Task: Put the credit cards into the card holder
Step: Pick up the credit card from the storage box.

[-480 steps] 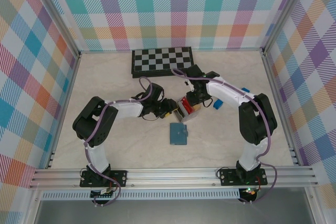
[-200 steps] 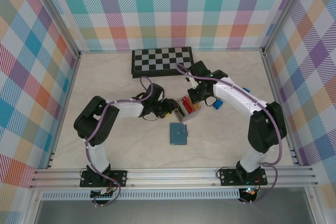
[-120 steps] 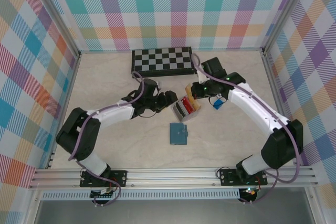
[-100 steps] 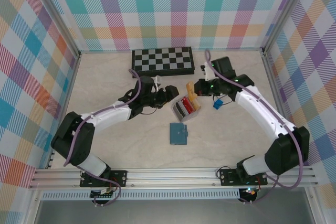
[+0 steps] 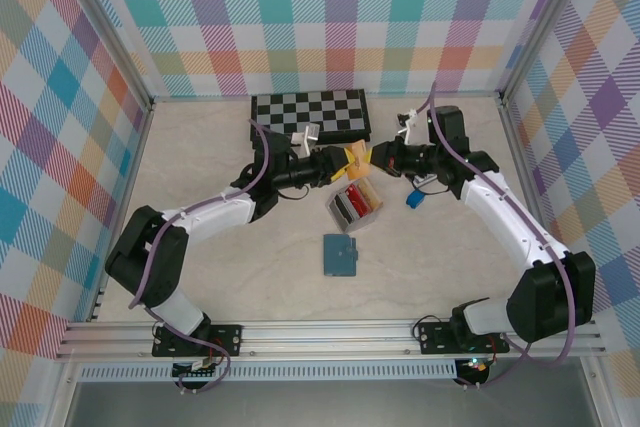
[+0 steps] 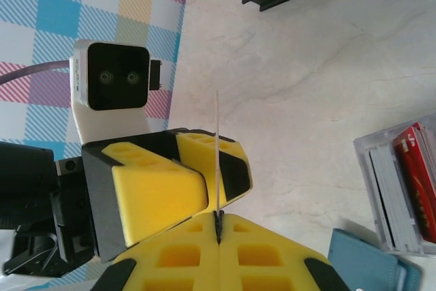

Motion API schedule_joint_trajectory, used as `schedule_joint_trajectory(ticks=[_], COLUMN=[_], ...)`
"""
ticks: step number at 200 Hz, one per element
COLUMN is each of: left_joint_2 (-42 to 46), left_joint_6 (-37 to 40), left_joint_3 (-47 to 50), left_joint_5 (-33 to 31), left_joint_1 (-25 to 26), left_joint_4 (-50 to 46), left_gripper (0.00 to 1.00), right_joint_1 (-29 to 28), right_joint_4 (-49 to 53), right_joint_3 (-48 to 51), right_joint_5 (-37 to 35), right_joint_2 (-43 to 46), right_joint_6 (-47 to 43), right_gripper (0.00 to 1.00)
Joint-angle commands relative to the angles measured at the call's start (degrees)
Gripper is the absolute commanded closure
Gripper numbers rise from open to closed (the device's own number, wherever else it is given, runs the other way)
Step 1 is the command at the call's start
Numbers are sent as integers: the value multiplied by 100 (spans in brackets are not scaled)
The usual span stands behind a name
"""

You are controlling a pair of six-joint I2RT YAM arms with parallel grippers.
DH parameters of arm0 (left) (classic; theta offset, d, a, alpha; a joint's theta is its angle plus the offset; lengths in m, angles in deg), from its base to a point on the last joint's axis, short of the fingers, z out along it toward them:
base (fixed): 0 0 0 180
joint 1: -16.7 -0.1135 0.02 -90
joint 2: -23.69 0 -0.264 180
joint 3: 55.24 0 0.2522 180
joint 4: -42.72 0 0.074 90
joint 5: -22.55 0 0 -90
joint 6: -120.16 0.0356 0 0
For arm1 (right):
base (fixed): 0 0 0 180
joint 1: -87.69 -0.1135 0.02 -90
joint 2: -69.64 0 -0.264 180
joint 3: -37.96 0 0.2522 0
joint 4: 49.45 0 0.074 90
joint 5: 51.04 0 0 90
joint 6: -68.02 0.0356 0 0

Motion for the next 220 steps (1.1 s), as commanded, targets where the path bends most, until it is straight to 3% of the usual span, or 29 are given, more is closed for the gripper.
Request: schedule_joint_trajectory(ticks=[1,18,68,85,137,179,186,197,220], left_joint_2=[8,69,10,-13,-97,-55,-12,79,429], left_joint_6=[-159,-159,-90,-167,-238,-58,61,375,1169], left_joint_3=[-134,-59,-215,-269,-414,-354,-343,-358,-335], left_joint_5=[87,10,500,629,912,849,757,503,-487], left_joint_1=[4,-4,-22,-22,-25,-48,-57,-69,-67], left_joint_4=[436,425,456,614,699,299,39,-701,-2624], left_gripper=[80,100,100,100,100,99,92,68,52], right_joint_1=[112,184,435,524,570,570,570,569,377], right_joint_4=[-296,-304,-509,-492,-704,-413,-169,382,1448], right_joint_3=[150,216,272,245,240,157,99,-27,-10], right_joint_5=[364,440,1326,1527,2101,2140,2072,1763,365], right_joint_2=[94,113,44,-76,-301,-229,-210,-153,149], right_joint_6=[287,319,277,257,186,-130,-303,-645,-1246], right_gripper=[96,94,71,68,71,88,91,92,91])
